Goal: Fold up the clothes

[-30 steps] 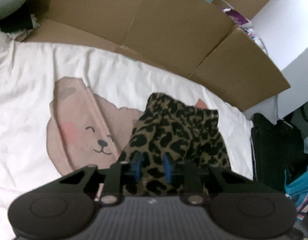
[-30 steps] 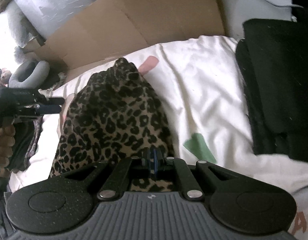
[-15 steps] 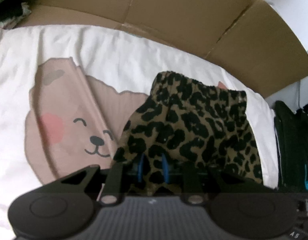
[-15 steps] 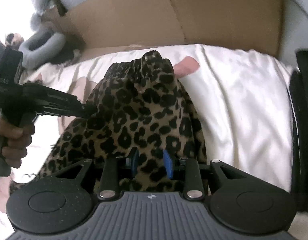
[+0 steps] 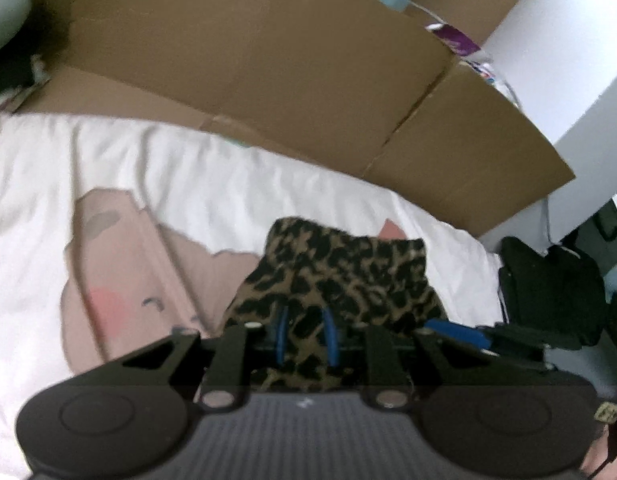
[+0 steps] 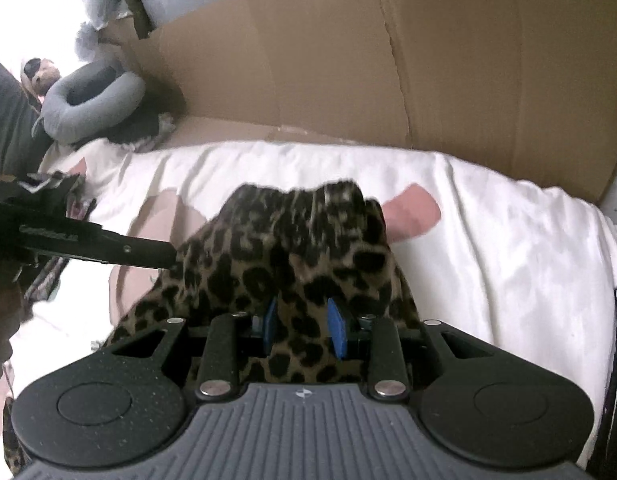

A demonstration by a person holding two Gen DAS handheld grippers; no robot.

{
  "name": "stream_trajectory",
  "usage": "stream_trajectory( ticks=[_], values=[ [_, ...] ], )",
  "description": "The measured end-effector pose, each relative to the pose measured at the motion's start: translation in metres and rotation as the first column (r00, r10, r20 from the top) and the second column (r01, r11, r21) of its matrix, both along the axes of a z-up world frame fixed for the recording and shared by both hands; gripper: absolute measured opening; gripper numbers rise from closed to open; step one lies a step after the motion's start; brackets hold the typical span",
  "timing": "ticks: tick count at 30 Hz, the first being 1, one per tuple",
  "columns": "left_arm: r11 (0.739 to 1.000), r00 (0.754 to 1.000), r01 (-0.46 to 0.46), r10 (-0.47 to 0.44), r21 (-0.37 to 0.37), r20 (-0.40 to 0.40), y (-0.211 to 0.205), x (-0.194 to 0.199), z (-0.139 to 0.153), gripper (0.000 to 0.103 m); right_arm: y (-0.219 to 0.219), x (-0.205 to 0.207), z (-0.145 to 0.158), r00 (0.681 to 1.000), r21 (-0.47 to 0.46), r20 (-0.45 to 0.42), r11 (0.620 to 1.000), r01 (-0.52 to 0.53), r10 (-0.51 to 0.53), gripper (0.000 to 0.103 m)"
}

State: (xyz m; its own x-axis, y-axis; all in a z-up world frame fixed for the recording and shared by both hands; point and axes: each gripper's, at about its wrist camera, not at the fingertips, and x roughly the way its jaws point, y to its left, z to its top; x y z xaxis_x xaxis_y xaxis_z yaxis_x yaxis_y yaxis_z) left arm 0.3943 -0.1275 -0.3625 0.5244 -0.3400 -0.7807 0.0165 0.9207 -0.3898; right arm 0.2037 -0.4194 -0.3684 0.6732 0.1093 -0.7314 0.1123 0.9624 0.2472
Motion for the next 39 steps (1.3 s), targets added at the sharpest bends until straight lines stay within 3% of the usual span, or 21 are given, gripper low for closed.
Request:
stream_trajectory(
  ticks=[5, 11, 14, 18, 23, 28, 36, 39],
  values=[
    [0.999, 0.999, 0.036, -0.035, -0.01, 0.019, -0.014, 0.012, -0.006, 0.021, -0.006, 0.017, -0.011, 1.0, -0.007, -0.016, 1.0, 0.02, -0.02, 0.029],
    [0.997, 0.998, 0.063, -0.064, 0.049, 0.014, -0.035, 0.023, -0.026, 0.022, -0.02, 0.024, -0.03, 0.996, -0.025, -0.051, 0.997, 0.072, -0.073, 0.03],
    [0.993, 0.996, 0.082, -0.084, 0.087, 0.026, -0.04, 0.024, -0.029, 0.024, -0.024, 0.025, -0.034, 0.994, -0.047, -0.064, 0.995, 0.089, -0.092, 0.027],
    [0.993, 0.996, 0.089, -0.091, 0.073, 0.015, -0.032, 0.02, -0.031, 0.022, -0.029, 0.025, -0.037, 0.99, -0.055, -0.078, 0.992, 0.116, -0.12, 0.02],
    [0.994, 0.996, 0.073, -0.077, 0.083, 0.048, -0.017, 0.002, -0.004, 0.019, -0.034, 0.024, -0.038, 0.987, -0.048, -0.102, 0.991, 0.122, -0.127, 0.016],
    [0.994, 0.994, 0.035, -0.045, 0.104, 0.102, 0.003, -0.004, 0.011, 0.017, -0.038, 0.012, -0.025, 0.984, -0.001, -0.102, 0.989, 0.149, -0.148, 0.021],
    [0.996, 0.998, -0.011, 0.006, 0.094, 0.061, 0.007, 0.012, -0.016, 0.017, -0.02, -0.009, -0.004, 0.995, 0.038, -0.043, 0.995, 0.09, -0.089, 0.028],
    [0.99, 0.999, 0.014, -0.021, 0.143, 0.044, 0.002, 0.015, -0.028, 0.017, -0.011, -0.014, -0.007, 0.997, 0.03, -0.057, 0.998, 0.059, -0.057, 0.032]
  ],
)
